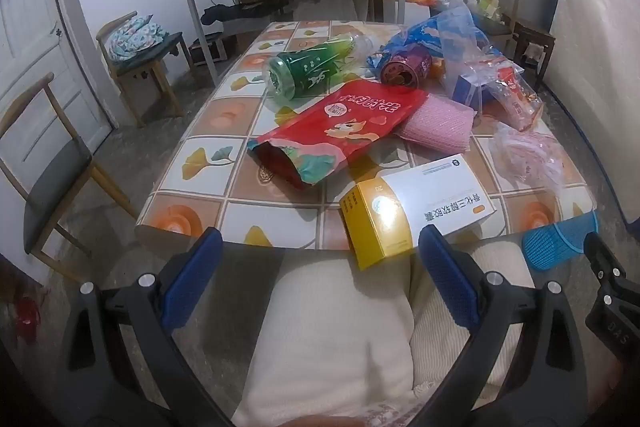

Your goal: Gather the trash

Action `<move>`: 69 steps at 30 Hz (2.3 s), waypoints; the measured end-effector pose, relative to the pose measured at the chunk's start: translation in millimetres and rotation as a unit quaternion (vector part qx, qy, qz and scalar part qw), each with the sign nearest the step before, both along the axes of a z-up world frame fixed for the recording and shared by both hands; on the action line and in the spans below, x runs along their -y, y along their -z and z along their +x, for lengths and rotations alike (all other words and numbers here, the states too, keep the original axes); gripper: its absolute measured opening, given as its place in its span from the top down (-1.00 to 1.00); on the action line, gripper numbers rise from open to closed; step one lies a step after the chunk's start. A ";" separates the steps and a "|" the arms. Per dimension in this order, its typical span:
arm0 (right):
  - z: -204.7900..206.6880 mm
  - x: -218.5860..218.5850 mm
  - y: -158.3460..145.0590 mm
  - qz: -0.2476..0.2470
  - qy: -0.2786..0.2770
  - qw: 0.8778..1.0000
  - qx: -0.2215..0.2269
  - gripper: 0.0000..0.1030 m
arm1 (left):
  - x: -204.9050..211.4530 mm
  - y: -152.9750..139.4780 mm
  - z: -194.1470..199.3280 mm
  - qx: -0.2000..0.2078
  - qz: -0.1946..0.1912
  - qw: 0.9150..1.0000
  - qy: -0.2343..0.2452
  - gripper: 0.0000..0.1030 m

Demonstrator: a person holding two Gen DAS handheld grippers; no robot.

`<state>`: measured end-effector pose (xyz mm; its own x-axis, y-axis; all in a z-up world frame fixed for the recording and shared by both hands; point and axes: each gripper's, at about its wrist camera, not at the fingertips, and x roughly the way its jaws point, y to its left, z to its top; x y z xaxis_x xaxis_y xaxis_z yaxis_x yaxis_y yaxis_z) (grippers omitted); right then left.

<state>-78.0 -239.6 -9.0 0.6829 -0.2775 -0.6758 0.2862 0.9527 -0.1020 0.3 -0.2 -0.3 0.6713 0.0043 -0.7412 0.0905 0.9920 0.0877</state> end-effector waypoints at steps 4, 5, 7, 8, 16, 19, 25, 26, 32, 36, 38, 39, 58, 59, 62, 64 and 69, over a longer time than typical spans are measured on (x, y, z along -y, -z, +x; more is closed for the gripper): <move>0.7 -0.1 -0.7 0.001 0.000 1.000 0.002 -0.88 | -0.5 -0.5 -0.5 0.005 -0.003 1.000 0.002 -0.83; 0.9 -0.5 -1.0 0.001 -0.001 1.000 0.002 -0.88 | -0.6 -0.5 -0.5 0.005 -0.003 1.000 0.002 -0.83; 1.3 -1.2 -1.9 0.000 -0.002 1.000 0.001 -0.88 | -1.5 -0.1 -0.1 0.004 -0.004 1.000 0.002 -0.84; 1.4 0.3 -1.1 0.002 -0.001 1.000 0.002 -0.88 | -2.3 0.1 0.1 0.003 -0.004 1.000 0.002 -0.83; 1.6 -0.2 -2.9 0.000 -0.005 1.000 0.001 -0.88 | 1.3 1.5 -0.1 0.006 0.000 1.000 0.000 -0.83; 3.5 -1.5 -1.7 0.000 -0.005 1.000 0.000 -0.88 | 0.7 1.1 0.3 0.006 -0.001 1.000 -0.001 -0.83; 5.2 -2.5 -0.4 -0.002 -0.007 1.000 -0.004 -0.88 | -5.3 -2.6 2.6 0.004 -0.007 1.000 -0.004 -0.83; 5.3 -3.0 -0.3 -0.002 -0.007 1.000 -0.004 -0.88 | -5.9 -2.8 2.9 0.003 -0.007 1.000 -0.004 -0.83; 5.4 -3.9 0.5 -0.003 -0.008 1.000 -0.005 -0.88 | -7.7 -2.0 4.3 0.002 -0.009 1.000 -0.006 -0.83; 5.9 -3.9 1.0 -0.003 -0.007 1.000 -0.005 -0.88 | -7.9 -1.9 5.3 0.002 -0.008 1.000 -0.005 -0.83; 5.6 -4.1 0.8 -0.003 -0.007 1.000 -0.005 -0.88 | -7.9 -2.0 4.2 0.002 -0.008 1.000 -0.005 -0.83; 5.8 -4.4 1.2 -0.003 -0.007 1.000 -0.005 -0.88 | -8.1 -1.9 4.4 0.002 -0.008 1.000 -0.005 -0.83; 5.7 -5.8 5.0 -0.006 -0.006 1.000 -0.009 -0.88 | -13.2 0.8 4.5 0.000 -0.012 1.000 -0.007 -0.83; 5.5 -5.3 5.1 -0.006 -0.005 1.000 -0.010 -0.88 | -12.9 0.3 4.4 0.000 -0.012 1.000 -0.007 -0.83; 5.0 -4.7 6.5 -0.006 -0.005 1.000 -0.012 -0.88 | -12.9 0.3 4.4 0.000 -0.012 1.000 -0.006 -0.83; 4.8 -4.0 6.3 -0.006 -0.003 1.000 -0.013 -0.88 | -13.7 0.8 4.3 -0.001 -0.012 1.000 -0.007 -0.83; 6.0 -2.8 6.3 -0.007 -0.002 1.000 -0.016 -0.88 | -13.7 1.7 4.5 -0.001 -0.012 1.000 -0.007 -0.83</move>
<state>-72.0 -236.8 -15.3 0.6614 -0.2852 -0.6937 0.2794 0.9520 -0.1249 4.8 13.5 -2.0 0.6694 -0.0039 -0.7429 0.0771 0.9950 0.0642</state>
